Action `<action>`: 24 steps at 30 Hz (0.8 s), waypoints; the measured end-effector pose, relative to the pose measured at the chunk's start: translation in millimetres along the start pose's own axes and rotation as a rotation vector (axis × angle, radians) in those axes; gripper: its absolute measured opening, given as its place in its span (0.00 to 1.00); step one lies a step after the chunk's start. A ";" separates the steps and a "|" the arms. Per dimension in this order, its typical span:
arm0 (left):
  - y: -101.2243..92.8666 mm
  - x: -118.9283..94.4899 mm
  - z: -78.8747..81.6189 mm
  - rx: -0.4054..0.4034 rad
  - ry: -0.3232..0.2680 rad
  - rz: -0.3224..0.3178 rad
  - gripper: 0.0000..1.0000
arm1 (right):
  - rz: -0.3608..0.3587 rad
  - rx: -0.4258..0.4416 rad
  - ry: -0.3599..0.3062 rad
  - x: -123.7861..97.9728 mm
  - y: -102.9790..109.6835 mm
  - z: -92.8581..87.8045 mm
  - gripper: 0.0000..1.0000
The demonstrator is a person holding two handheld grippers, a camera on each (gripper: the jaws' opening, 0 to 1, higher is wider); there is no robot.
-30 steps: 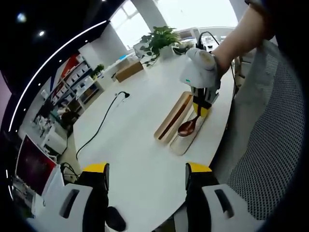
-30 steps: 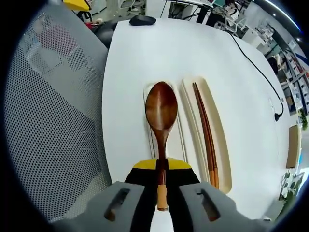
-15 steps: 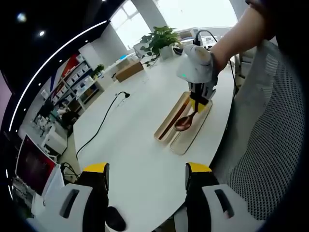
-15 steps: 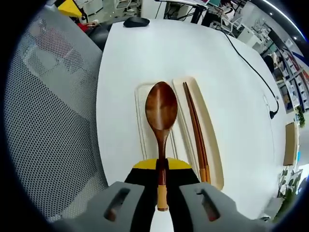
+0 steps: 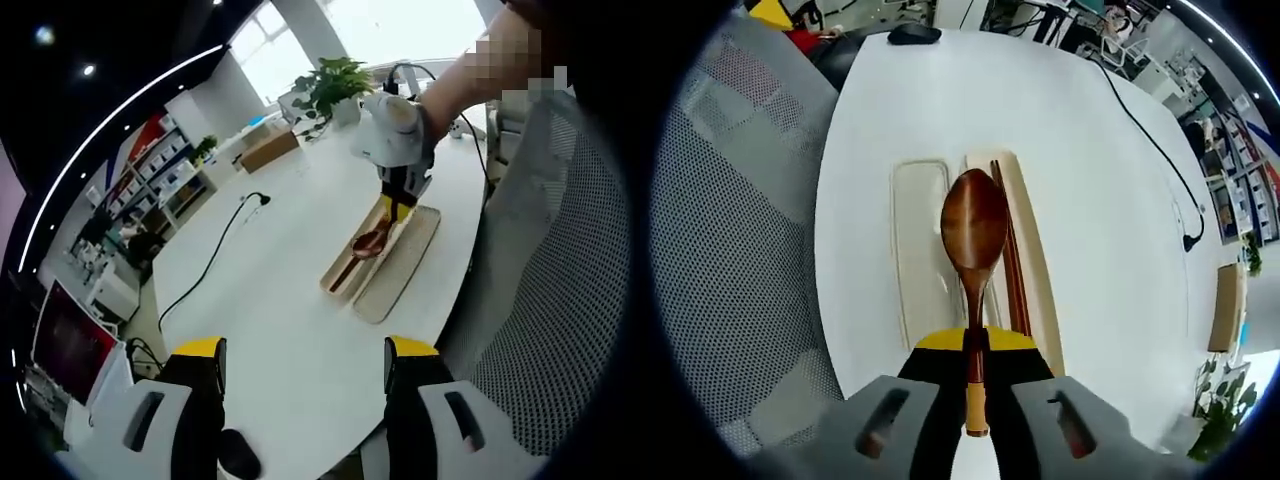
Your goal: Arrange the utensils inside the cutlery case until each visible utensil rests in its matching compartment.
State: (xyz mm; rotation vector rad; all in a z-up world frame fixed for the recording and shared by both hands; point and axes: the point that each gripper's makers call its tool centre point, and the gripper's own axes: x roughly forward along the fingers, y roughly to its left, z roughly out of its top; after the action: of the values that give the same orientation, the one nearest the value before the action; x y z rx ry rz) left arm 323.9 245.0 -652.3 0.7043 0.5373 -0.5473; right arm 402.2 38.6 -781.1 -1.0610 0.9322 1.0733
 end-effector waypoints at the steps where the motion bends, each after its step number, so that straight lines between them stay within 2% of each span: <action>1: -0.3 -0.1 0.1 0.002 0.000 -0.001 0.65 | -0.004 -0.003 0.004 0.1 -3.2 -0.1 0.01; 9: 0.3 -0.6 0.7 0.002 -0.006 0.003 0.65 | -0.017 -0.002 0.018 -0.2 -13.0 -2.8 0.01; 24: -1.8 0.3 1.1 0.023 0.001 -0.002 0.65 | -0.009 0.006 0.025 3.8 -11.5 -4.5 0.01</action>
State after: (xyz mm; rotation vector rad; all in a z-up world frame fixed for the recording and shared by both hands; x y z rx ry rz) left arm 323.3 243.0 -652.6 0.7259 0.5331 -0.5556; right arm 413.8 33.7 -783.5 -1.0747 0.9490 1.0514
